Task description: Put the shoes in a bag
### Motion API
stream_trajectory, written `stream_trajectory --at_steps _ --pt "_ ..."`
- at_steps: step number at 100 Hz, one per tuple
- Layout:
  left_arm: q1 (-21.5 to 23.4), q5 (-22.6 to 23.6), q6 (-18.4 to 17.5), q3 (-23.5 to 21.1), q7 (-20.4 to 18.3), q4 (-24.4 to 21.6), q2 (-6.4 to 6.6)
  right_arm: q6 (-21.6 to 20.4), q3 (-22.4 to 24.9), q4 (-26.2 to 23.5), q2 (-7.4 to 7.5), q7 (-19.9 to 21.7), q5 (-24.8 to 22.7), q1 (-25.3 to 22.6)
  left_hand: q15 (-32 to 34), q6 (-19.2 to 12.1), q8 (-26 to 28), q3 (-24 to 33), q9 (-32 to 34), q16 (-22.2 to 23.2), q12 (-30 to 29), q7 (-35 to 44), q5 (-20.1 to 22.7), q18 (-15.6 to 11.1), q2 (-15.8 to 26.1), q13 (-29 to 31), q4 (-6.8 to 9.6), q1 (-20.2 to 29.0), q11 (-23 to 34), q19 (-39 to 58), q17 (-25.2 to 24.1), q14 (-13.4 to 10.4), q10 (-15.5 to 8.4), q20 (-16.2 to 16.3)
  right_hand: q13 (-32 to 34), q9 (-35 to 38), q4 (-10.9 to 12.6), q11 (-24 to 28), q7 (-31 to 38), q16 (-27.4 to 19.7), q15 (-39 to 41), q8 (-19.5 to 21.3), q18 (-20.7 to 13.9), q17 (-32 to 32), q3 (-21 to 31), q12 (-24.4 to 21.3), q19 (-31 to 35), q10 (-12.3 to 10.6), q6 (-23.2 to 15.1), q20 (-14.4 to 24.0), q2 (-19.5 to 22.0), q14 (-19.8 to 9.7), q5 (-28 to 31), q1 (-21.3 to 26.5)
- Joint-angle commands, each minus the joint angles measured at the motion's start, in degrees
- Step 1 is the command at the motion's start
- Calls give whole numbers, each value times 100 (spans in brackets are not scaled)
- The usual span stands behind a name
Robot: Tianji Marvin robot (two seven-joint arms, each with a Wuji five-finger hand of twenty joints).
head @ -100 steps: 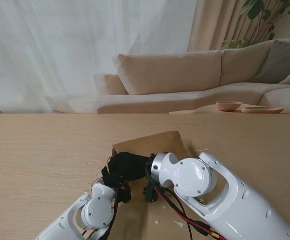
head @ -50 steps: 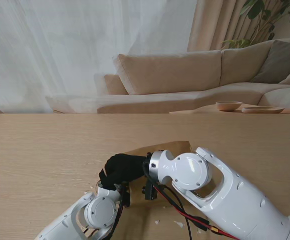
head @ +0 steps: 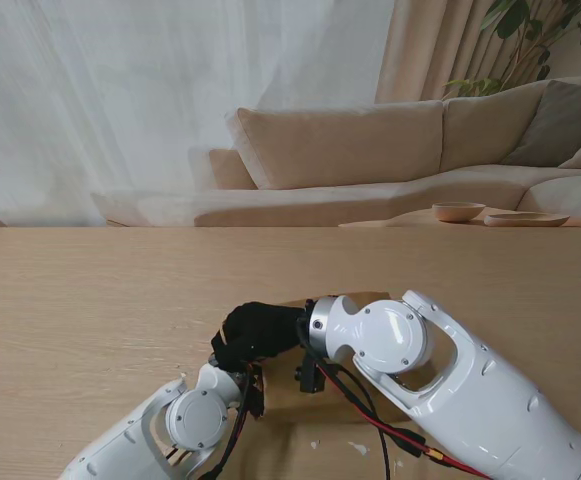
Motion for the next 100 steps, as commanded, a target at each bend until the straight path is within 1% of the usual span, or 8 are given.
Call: stream_trajectory --at_steps 1,35,64,75,88,95,97,100 --pt "-49 66 -131 33 28 -22 -64 -15 -7 11 -26 84 23 -35 284 -437 138 774 256 -12 71 721 445 180 761 336 174 600 171 1012 119 99 -216 171 197 273 398 493 62 68 601 140 -1108 278 20 48 1141 -600 217 72 37 -131 690 -75" --pt "-83 354 -304 202 556 186 -186 -245 -68 60 -62 42 283 -25 331 -475 100 666 218 -1 81 738 318 249 835 346 178 601 167 1105 91 97 -174 285 196 273 402 492 59 69 602 142 -1095 277 21 49 1141 -600 216 75 52 -126 688 -78" --pt "-95 287 -220 323 647 247 -250 -391 -151 140 -73 70 428 29 302 -521 -98 599 152 -33 49 729 245 233 869 270 203 601 171 1049 104 37 -221 270 196 273 401 492 58 68 602 144 -1085 277 16 49 1141 -600 215 77 53 -116 687 -77" --pt "-77 251 -214 308 613 228 -242 -381 -133 144 -63 96 417 16 -54 -653 -441 525 -44 -308 -191 599 135 223 790 106 228 601 -252 860 113 -67 -350 162 196 273 402 492 58 68 603 145 -1084 277 17 49 1141 -600 215 78 52 -114 687 -67" --pt "-50 243 -155 243 483 171 -192 -340 -67 120 -49 112 378 -41 -879 -959 -889 476 -479 -1290 -1026 -6 -458 201 532 -294 286 461 -1643 97 139 -339 -741 -70 196 273 403 492 56 68 604 145 -1084 277 19 49 1141 -600 220 78 49 -114 683 -67" --pt "-45 259 -102 209 383 136 -155 -323 -37 114 -42 122 362 -64 -1209 -1103 -1085 1276 -1146 -1524 -2269 -500 -762 161 400 -411 209 -164 -1285 -335 152 -450 -951 28 196 273 402 492 57 69 605 146 -1082 277 20 49 1141 -600 222 79 50 -110 683 -66" --pt "-44 267 -84 200 354 124 -144 -317 -30 113 -41 124 358 -70 -1292 -1079 -1136 1559 -1358 -1561 -2872 -636 -930 140 397 -456 230 -387 -1219 -441 154 -499 -1002 56 195 273 401 492 57 69 605 146 -1081 276 19 49 1141 -600 222 79 50 -107 683 -67" --pt "-41 287 -47 185 313 103 -126 -307 -19 111 -39 126 351 -79 -1388 -988 -1180 1814 -1500 -1608 -3239 -735 -1107 119 389 -488 318 -612 -1244 -549 152 -543 -1041 78 195 273 401 492 56 69 606 146 -1080 276 20 49 1141 -600 222 79 50 -105 683 -64"
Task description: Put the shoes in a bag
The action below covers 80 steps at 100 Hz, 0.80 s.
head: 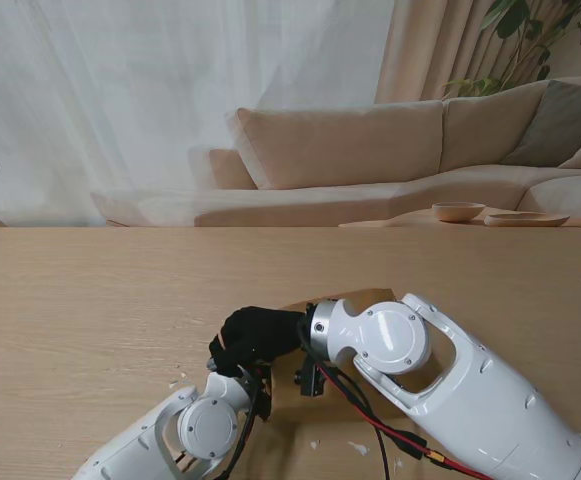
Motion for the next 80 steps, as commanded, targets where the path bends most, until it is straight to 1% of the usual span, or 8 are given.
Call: stream_trajectory --at_steps 1,14,28,32,38,48,70,80 --pt "-2 29 85 -32 -130 -121 28 37 7 -70 -35 92 -9 -57 -206 -670 -147 1157 -695 -195 -1167 -320 -553 349 412 -200 353 -316 -582 -59 219 -184 -679 157 195 272 400 449 56 69 602 91 -1080 276 19 49 1140 -600 225 79 48 -104 675 -64" --pt "3 89 242 -92 -372 -213 113 55 34 -72 -27 112 -23 -72 -1113 -593 -308 1687 -1113 -557 -1663 -508 -1091 245 -13 -200 333 -936 -936 -815 178 -340 -846 283 195 272 398 447 55 69 603 91 -1073 276 21 48 1140 -598 231 81 51 -99 671 -59" --pt "32 47 385 -131 -511 -296 148 60 37 -68 -26 118 -21 -65 -2276 -515 -400 2268 -1352 -733 -1977 -711 -1624 130 -506 -248 232 -1862 -1424 -1924 90 -474 -841 855 195 272 395 445 57 70 605 93 -1064 276 24 46 1140 -595 243 85 52 -97 669 -58" --pt "38 38 431 -135 -534 -314 152 65 39 -69 -27 118 -23 -65 -2458 -504 -393 2357 -1367 -604 -1921 -735 -1727 92 -591 -276 170 -2118 -1552 -2227 71 -507 -835 1176 195 272 394 444 58 70 604 94 -1063 276 24 45 1140 -594 245 85 53 -96 668 -56" --pt "46 26 478 -135 -543 -328 152 76 41 -72 -28 112 -30 -66 -2620 -505 -400 2525 -1384 -554 -1874 -783 -1800 66 -726 -311 174 -2501 -1655 -2485 4 -534 -835 1388 195 273 393 440 59 71 606 94 -1061 276 26 41 1140 -587 249 86 53 -93 667 -52" --pt "47 -21 616 -119 -629 -373 162 72 35 -63 -26 124 -24 -51 -2936 -522 -423 2529 -1422 -490 -1839 -899 -1864 -35 -854 -373 31 -2975 -1900 -3061 -73 -596 -852 1824 195 274 387 437 60 71 605 95 -1055 275 22 30 1140 -592 250 90 58 -93 667 -52" --pt "78 -138 938 -163 -834 -506 197 88 68 -69 -20 136 -31 -80 -3417 -566 -413 2346 -1452 -584 -1865 -1053 -1679 -115 -715 -429 39 -3057 -2223 -3787 -36 -635 -840 1745 195 274 384 444 59 73 607 96 -1052 275 24 27 1140 -588 250 92 58 -92 667 -47" --pt "72 -167 944 -210 -913 -509 219 91 87 -71 -16 144 -29 -96 -3871 -725 -633 2441 -1457 -1169 -2360 -1428 -1561 -159 -767 -425 16 -3103 -2608 -4194 89 -667 -913 1010 195 274 382 445 60 73 607 96 -1049 275 24 24 1140 -583 256 93 52 -91 665 -43"
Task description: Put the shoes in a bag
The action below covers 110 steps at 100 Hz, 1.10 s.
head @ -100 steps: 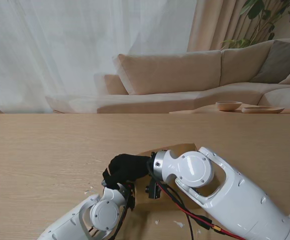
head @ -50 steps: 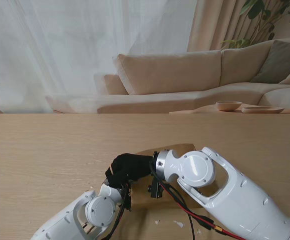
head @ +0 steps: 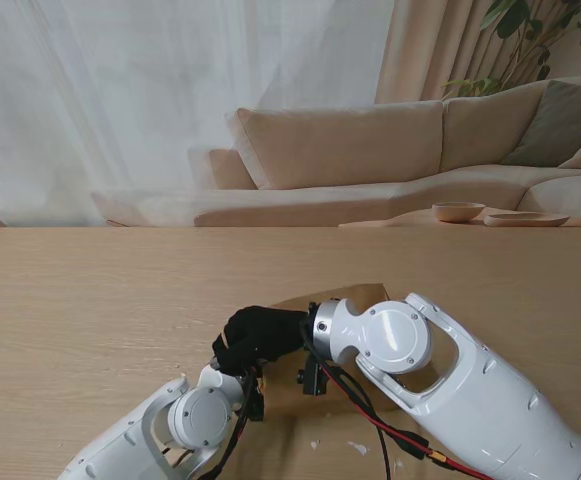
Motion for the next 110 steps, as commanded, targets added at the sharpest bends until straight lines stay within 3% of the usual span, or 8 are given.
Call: stream_trajectory --at_steps 1,7,26,42,65,74,87,110 --pt "7 -24 -1 -29 -93 -25 23 20 3 -48 -25 94 2 -47 -307 -282 -155 -24 -197 -343 -423 -244 83 -180 -112 -143 -71 -261 -562 -343 64 -171 62 -463 195 274 382 443 60 73 606 94 -1049 275 24 24 1139 -583 257 94 54 -91 664 -42" --pt "-11 -16 -22 -44 -116 0 31 10 4 -43 -25 96 5 -46 -342 -343 -210 -13 -200 -443 -489 -328 134 -214 -59 -152 -56 -209 -595 -400 88 -192 49 -742 195 274 381 444 60 73 606 94 -1047 275 21 22 1139 -582 259 94 57 -90 664 -44" --pt "-9 -14 -119 -112 -217 38 71 -8 -6 -31 -22 113 13 -31 -333 -303 -186 -37 -199 -452 -450 -300 183 -234 -116 -174 -65 -255 -523 -404 78 -224 38 -864 194 274 379 449 61 76 607 95 -1041 275 23 18 1139 -584 262 98 54 -87 663 -37" --pt "0 46 -105 -178 -353 22 126 -2 -7 -34 -19 123 9 -28 -408 -362 -335 -69 -219 -753 -586 -603 235 -215 -246 -161 -159 -552 -687 -592 140 -237 -7 -1514 195 274 378 454 69 78 608 99 -1035 275 26 14 1139 -585 281 102 56 -91 662 -40" --pt "49 -33 -231 -270 -333 9 123 -6 -15 -19 -21 128 21 -10 -361 -1178 -270 -188 -174 -843 -614 -479 1218 -308 103 -165 -35 -169 -558 -616 155 -270 -24 -1867 195 274 376 460 72 82 608 100 -1028 275 28 8 1139 -586 284 111 56 -94 660 -32" --pt "79 -210 -305 -317 -395 -27 124 1 -11 -21 -17 139 16 -7 -368 -1232 -223 -186 -178 -846 -616 -422 1437 -357 92 -159 -8 -128 -550 -705 188 -317 -64 -2042 195 273 375 462 72 82 607 100 -1028 275 27 7 1139 -586 284 112 56 -96 660 -36" --pt "97 -276 -314 -341 -451 -83 133 21 14 -37 -11 152 2 -24 -399 -1144 -257 -264 -221 -895 -629 -539 1309 -336 57 -150 -40 -256 -624 -755 197 -344 -107 -2165 195 274 376 464 73 84 608 100 -1028 275 30 5 1139 -584 285 113 55 -95 660 -33" --pt "102 -50 -178 -359 -466 -241 170 40 60 -64 -2 158 -27 -65 -514 -1293 -260 -341 -306 -1394 -600 -632 1325 -362 25 -105 -70 -346 -972 -1033 277 -391 -244 -2909 195 274 376 471 82 87 608 104 -1024 275 31 2 1139 -584 294 121 56 -103 661 -33"
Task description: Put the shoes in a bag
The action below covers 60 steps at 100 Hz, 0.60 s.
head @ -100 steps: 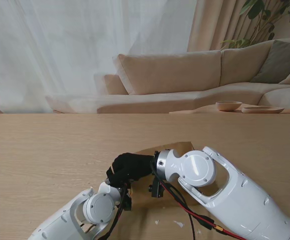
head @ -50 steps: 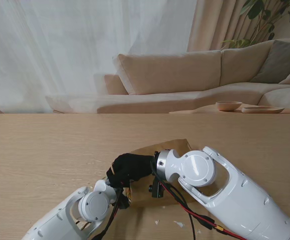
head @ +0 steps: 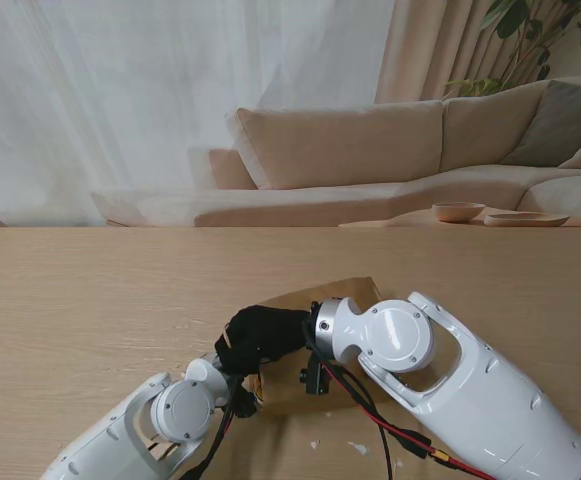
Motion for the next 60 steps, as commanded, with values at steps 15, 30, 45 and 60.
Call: stream_trajectory --at_steps 15,30,45,60 --pt "76 239 143 -104 -228 -335 74 47 40 -69 -20 76 -40 -82 -272 -600 2 -287 -342 -721 -149 -127 155 -245 65 -76 -73 -310 -557 -442 123 -270 -64 -890 195 274 376 478 84 92 609 104 -1024 276 30 -2 1139 -586 294 133 57 -109 660 -31" --pt "190 241 190 -229 -415 -512 139 68 87 -94 -17 65 -70 -123 -392 -569 -36 -348 -363 -1343 -203 -203 179 -370 123 -54 -52 -257 -683 -624 194 -324 -166 -1559 195 274 379 484 87 95 610 105 -1025 277 31 -4 1139 -588 303 139 55 -110 661 -37" --pt "306 307 137 -357 -539 -631 198 104 132 -99 -14 67 -82 -156 -352 -493 -33 -345 -344 -1393 -182 -198 212 -394 197 -47 -32 -201 -640 -616 204 -343 -123 -1652 195 273 380 488 90 99 610 105 -1025 277 33 -8 1139 -586 293 142 52 -109 660 -33" --pt "442 448 97 -530 -691 -753 270 137 163 -96 -12 75 -80 -173 -312 -414 0 -376 -343 -1360 -125 -157 238 -396 232 -57 -18 -166 -577 -587 199 -350 -60 -1682 195 273 380 489 93 100 607 105 -1025 277 32 -11 1139 -587 296 144 55 -110 663 -35"
